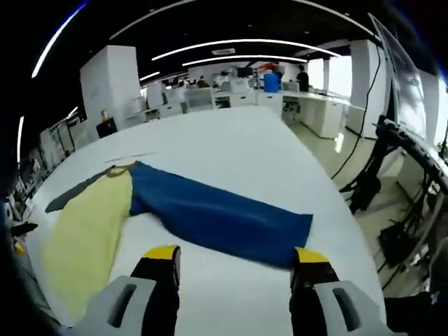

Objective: Fold the garment on the visible template until the final outline fits inside the template.

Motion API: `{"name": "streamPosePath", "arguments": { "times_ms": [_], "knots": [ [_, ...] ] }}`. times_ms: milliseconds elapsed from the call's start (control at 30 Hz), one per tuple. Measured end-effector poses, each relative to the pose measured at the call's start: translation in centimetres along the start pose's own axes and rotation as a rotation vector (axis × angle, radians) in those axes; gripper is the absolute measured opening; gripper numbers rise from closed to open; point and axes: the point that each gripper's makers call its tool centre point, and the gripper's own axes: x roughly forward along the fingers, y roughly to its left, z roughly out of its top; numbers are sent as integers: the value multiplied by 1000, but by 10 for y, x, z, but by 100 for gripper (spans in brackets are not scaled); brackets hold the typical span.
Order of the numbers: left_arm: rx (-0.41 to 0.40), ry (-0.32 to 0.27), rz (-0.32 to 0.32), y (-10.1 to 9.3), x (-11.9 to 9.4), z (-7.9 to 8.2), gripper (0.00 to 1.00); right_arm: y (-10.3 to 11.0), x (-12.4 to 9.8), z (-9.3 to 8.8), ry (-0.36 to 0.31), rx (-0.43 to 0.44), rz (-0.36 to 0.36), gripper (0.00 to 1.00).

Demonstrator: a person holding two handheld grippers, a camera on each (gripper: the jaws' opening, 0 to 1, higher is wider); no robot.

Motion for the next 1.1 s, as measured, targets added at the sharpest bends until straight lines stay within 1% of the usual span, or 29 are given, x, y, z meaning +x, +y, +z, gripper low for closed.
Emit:
{"name": "streamPosePath", "arguments": {
  "times_ms": [67,100,167,333,467,600,767,1000,1100],
  "knots": [
    [3,-3,-2,0,0,1,99,-11,2,-2,13,-18,-44,52],
    [9,-3,-3,0,0,1,99,-14,4,-2,15,-16,-55,48],
    [15,-6,-4,0,0,2,99,-22,5,-4,23,15,-82,42],
    [26,-11,-3,0,-1,4,99,-30,8,-7,41,11,-118,29],
    [27,-18,-3,0,-1,5,99,-32,12,-13,67,15,-133,25],
    [32,-20,-5,-1,-1,6,99,-35,15,-18,89,19,-137,19],
    [37,-15,-2,-1,0,6,99,-38,18,-25,115,38,-140,18],
    [42,-7,2,0,1,5,99,-37,21,-22,110,48,-134,10],
    [41,-13,0,-1,1,6,99,-39,22,-22,106,58,-140,9]
  ]
}}
